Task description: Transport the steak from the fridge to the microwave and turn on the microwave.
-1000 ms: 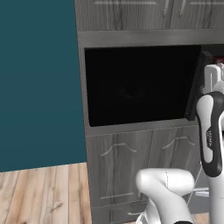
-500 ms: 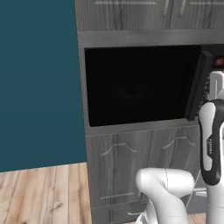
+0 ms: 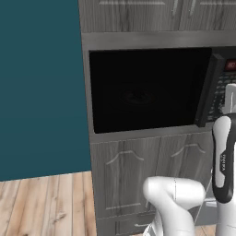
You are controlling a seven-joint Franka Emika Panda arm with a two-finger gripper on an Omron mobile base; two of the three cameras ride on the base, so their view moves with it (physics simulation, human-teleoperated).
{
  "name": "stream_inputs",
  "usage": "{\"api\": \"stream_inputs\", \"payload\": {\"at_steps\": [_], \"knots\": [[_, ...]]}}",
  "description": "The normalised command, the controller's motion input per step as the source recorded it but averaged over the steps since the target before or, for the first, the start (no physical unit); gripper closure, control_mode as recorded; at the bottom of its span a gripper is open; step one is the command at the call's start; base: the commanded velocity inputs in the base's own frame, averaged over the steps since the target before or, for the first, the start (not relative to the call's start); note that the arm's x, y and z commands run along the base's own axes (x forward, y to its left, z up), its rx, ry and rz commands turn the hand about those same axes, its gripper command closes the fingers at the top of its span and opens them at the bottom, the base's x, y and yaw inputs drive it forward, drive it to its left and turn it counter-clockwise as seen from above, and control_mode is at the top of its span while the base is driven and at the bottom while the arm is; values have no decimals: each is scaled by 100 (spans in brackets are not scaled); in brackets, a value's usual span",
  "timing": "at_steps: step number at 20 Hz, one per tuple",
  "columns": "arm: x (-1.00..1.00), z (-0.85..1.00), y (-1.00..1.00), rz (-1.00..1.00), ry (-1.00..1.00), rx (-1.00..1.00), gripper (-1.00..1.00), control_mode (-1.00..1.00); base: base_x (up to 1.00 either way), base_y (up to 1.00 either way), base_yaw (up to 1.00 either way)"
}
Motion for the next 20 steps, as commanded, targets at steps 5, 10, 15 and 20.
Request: {"api": "stream_inputs", "payload": {"at_steps": [5,10,15,20], "knots": [[0,-24,-6,-2,0,2,100,-100,0,0,0],[0,-12,-29,-2,0,6,100,-100,0,0,0],[0,-9,-33,-1,0,7,100,-100,0,0,0],[0,-20,-24,0,0,1,100,-100,0,0,0]]}}
